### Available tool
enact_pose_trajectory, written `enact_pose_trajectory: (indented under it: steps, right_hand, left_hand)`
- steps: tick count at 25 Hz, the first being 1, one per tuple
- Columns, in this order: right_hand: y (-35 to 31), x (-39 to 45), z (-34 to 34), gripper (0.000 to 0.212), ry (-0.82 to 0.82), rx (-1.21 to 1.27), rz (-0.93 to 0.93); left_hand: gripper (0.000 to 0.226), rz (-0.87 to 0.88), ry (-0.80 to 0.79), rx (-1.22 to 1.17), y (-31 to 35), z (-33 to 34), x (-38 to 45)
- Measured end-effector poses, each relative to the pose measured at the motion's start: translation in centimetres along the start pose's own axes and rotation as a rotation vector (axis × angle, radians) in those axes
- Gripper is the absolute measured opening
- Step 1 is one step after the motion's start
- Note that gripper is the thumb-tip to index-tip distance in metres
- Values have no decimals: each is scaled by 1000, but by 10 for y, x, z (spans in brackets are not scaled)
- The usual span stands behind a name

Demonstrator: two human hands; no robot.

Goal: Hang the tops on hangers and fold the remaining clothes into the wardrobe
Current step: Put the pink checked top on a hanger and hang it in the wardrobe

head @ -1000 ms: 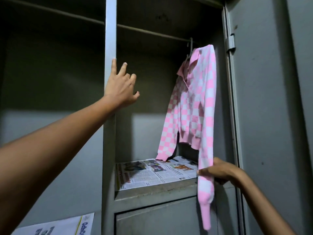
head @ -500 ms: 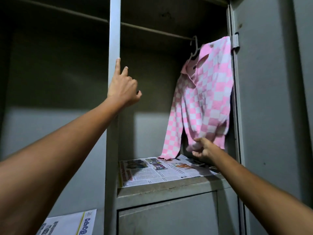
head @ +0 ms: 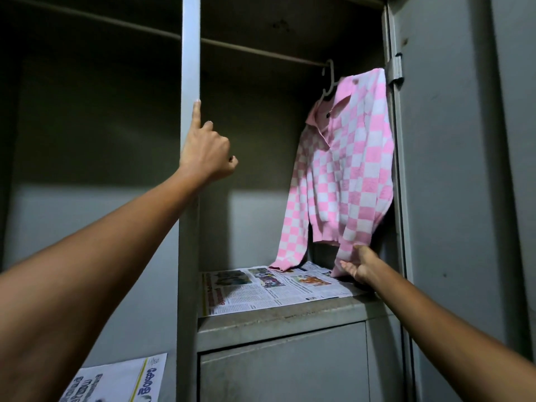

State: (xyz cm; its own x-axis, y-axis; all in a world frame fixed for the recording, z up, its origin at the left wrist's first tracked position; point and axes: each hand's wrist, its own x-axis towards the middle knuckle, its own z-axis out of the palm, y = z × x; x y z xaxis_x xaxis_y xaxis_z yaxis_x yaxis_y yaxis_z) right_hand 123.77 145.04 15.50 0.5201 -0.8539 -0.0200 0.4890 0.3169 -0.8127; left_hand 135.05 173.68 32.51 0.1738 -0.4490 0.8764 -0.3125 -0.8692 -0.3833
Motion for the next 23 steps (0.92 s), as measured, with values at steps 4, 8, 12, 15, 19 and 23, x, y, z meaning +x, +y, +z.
enact_pose_trajectory:
  steps: [4,8,12,15,19,23]
  right_hand:
    - [7,-24,4,33,-38,-149,140]
    - [7,-52,12,30,-207,-293,139]
    - [4,-87,16,50,-271,-478,-81]
    - [-7,-113,14,63,-293,-598,-221]
    - [-39,-152,9,65,-300,-643,-316]
    - [-61,-190,4,66,-324,-635,-319]
  left_hand:
    - [55,41,-20,-37,4,0,-3]
    - [52,41,-96,-329,31,0,-23]
    - [68,-61,-259,-678,68,-6,-54]
    - [82,-259,-509,-988,80,-19,-70]
    - [75,-241,-739,-1186,75,-50,-82]
    - [57,-213,-722,-1307,69,-89,-105]
